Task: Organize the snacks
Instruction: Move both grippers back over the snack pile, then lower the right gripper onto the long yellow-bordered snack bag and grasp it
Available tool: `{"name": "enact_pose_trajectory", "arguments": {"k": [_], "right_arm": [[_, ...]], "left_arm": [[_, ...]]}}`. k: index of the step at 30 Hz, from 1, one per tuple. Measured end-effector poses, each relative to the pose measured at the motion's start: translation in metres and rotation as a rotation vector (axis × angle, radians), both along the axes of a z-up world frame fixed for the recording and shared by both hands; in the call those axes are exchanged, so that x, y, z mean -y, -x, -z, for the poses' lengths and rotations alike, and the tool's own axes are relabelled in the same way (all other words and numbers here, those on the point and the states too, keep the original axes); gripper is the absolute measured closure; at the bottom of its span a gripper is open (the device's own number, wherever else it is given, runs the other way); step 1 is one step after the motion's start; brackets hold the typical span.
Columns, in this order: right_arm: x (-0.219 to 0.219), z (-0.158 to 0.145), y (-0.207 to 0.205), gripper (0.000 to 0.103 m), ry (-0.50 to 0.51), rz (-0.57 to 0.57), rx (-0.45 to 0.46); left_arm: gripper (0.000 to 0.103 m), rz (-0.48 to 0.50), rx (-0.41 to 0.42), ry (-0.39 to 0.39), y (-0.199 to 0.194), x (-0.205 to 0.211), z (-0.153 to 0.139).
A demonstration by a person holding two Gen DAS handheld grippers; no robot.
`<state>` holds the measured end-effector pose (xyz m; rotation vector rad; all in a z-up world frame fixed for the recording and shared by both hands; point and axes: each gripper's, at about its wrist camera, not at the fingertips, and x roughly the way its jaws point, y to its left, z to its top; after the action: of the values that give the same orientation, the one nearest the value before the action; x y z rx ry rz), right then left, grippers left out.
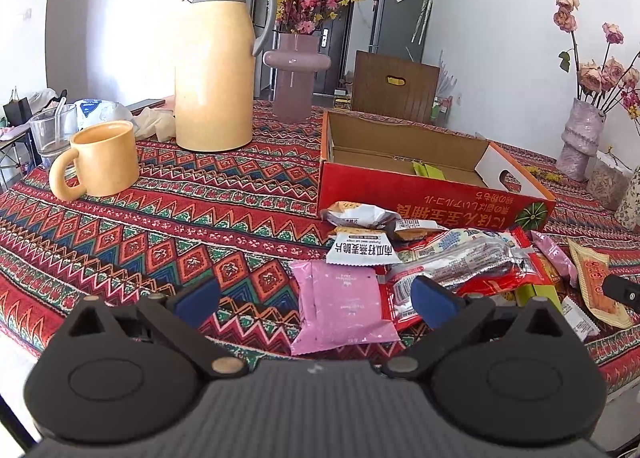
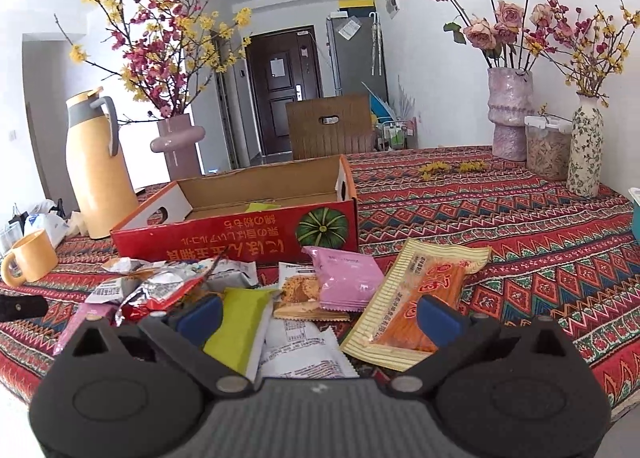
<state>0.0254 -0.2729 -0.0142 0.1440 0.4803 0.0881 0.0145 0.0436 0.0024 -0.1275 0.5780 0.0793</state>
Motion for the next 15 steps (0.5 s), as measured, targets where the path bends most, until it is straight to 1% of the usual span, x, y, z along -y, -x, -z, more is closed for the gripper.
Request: {"name": "enact_pose_trajectory", "arguments": {"k": [4,6,10,15], "right_arm": [[0.014,0.004,-0.011,0.000,0.018,0.073,-0.040],[0.022,0.010,-0.022,0.000,0.026,0.103,-0.083],[0.033,0.025,-0.045,0.001,0.033,0.128,-0.178],[0.036,0.031,-0.066,0.001,0.022,0.125,-0.227]], "left_arm": [[0.000,0.001,-0.011,0.002,-0.002,0.000,0.003],[0.000,0.005,-0.018,0.000,-0.003,0.002,0.005],[0.000,0.008,-0.026,-0.003,-0.004,0.004,0.008],[0.000,0.003,-0.039,-0.003,-0.007,0.004,0.011]]}}
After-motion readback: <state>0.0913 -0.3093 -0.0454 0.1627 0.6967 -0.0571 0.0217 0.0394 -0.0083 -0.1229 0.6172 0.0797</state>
